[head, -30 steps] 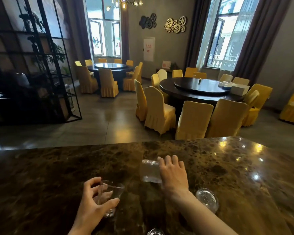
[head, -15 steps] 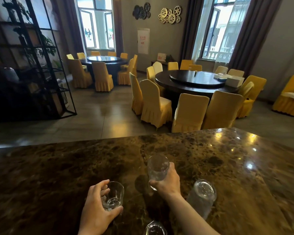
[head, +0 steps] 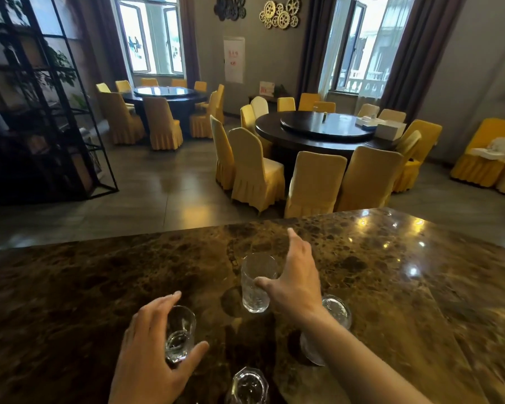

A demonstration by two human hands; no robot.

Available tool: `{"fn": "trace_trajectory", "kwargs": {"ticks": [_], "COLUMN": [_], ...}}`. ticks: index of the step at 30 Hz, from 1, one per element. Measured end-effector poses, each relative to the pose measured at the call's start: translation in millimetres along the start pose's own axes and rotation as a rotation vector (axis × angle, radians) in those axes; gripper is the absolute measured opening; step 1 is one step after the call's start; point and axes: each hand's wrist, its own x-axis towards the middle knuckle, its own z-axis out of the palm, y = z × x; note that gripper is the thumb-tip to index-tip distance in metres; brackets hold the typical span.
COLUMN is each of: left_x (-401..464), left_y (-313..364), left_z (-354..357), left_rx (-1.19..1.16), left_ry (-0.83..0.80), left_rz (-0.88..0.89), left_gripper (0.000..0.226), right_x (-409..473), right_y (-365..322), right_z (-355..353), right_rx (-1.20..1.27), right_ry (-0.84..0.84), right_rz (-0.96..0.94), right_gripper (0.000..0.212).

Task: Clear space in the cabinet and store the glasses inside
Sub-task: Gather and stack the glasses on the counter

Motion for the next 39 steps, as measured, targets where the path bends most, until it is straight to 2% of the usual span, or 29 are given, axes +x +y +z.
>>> {"fn": "trace_trajectory", "kwargs": {"ticks": [1,3,4,6,8,10,13,15,17,19,20,23,26,28,32,34,39], "left_x": [-1,-3,-4,-5,-5,-7,-7,-2,0,-2,-5,-11,-13,-13,-9,-8,-4], "left_y": [13,38,48,59,67,72,77,75,73,71,70,68,67,67,76,80,83], "left_z": [-2,2,9,30,50,61,68,66,61,57,57,68,91,107,132,139,147], "left_rx": [-0.021,-0.025,0.010,0.140,0.274,0.391,0.472,0.450,0.333,0.094,-0.047,-0.415,-0.630,-0.658,-0.671,-0.670,-0.608], "left_ry": [-0.041,-0.272,-0.398,-0.571,-0.662,-0.706,-0.720,-0.742,-0.719,-0.602,-0.535,-0.369,-0.259,-0.200,-0.144,-0.114,-0.064], "left_rz": [0.082,0.243,0.305,0.415,0.486,0.536,0.524,0.435,0.291,0.111,0.019,-0.192,-0.256,-0.243,-0.237,-0.237,-0.226], "left_gripper": [0.088,0.079,0.076,0.076,0.072,0.057,0.040,0.041,0.045,0.054,0.058,0.075,0.090,0.094,0.090,0.091,0.094], "right_x": [-3,-10,-12,-18,-26,-31,-36,-34,-25,-13,-9,-3,-4,-5,-7,-11,-15], "right_y": [-3,-4,-4,2,10,18,31,38,50,66,75,107,129,138,161,169,182], "right_z": [-13,-37,-46,-53,-48,-34,-22,-23,-33,-49,-59,-78,-80,-75,-57,-49,-41], "right_rx": [-0.142,-0.477,-0.628,-0.852,-1.029,-1.242,-1.549,-1.598,-1.469,-1.240,-1.116,-0.802,-0.458,-0.152,0.266,0.357,0.373], "right_ry": [-0.010,-0.084,-0.161,-0.392,-0.609,-0.715,-0.747,-0.723,-0.650,-0.528,-0.462,-0.253,-0.101,-0.048,0.001,0.023,0.043], "right_rz": [-0.101,-0.276,-0.322,-0.317,-0.276,-0.333,-0.488,-0.532,-0.490,-0.437,-0.404,-0.300,-0.140,-0.023,0.121,0.164,0.184], "right_gripper": [0.112,0.086,0.074,0.068,0.065,0.055,0.048,0.045,0.037,0.037,0.046,0.092,0.116,0.114,0.087,0.087,0.088]}}
